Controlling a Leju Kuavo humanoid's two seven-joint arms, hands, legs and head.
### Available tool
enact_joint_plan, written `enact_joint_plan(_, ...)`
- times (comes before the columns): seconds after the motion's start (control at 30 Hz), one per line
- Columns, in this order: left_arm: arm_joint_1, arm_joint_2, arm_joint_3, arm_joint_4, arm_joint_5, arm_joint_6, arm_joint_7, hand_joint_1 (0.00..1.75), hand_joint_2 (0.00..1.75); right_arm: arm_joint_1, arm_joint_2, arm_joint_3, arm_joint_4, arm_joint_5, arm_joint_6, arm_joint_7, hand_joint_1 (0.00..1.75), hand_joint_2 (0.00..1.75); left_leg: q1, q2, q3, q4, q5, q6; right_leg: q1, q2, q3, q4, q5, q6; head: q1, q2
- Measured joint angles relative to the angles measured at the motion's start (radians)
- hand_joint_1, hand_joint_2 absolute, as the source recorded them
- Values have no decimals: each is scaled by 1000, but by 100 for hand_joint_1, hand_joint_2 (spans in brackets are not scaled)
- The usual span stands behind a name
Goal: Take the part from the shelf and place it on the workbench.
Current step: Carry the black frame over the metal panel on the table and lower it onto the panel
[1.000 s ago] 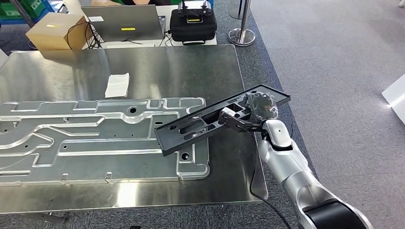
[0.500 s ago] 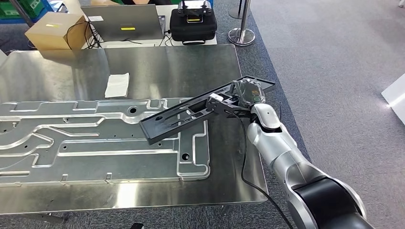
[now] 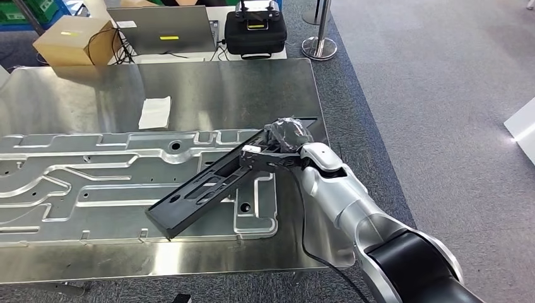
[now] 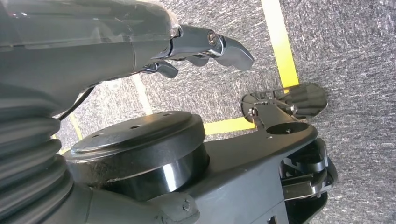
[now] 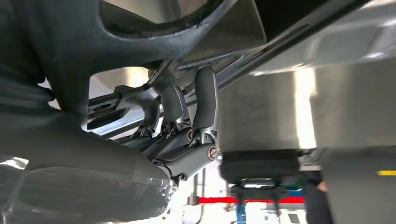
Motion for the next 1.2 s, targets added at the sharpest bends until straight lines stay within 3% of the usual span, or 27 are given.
enact_joint_plan(0.53, 31, 2, 29, 0, 60, 32, -33, 0, 175, -26, 65, 71, 62, -29, 23, 4, 175, 175, 0, 0, 0, 0, 0, 0, 0, 0, 1, -1, 0, 0, 0, 0)
enact_joint_plan(1.2, 52, 8, 49, 0, 47, 26, -96, 0, 175, -24, 33, 94, 95, -102, -82, 16, 175, 175, 0, 0, 0, 0, 0, 0, 0, 0, 1, -3, 0, 0, 0, 0)
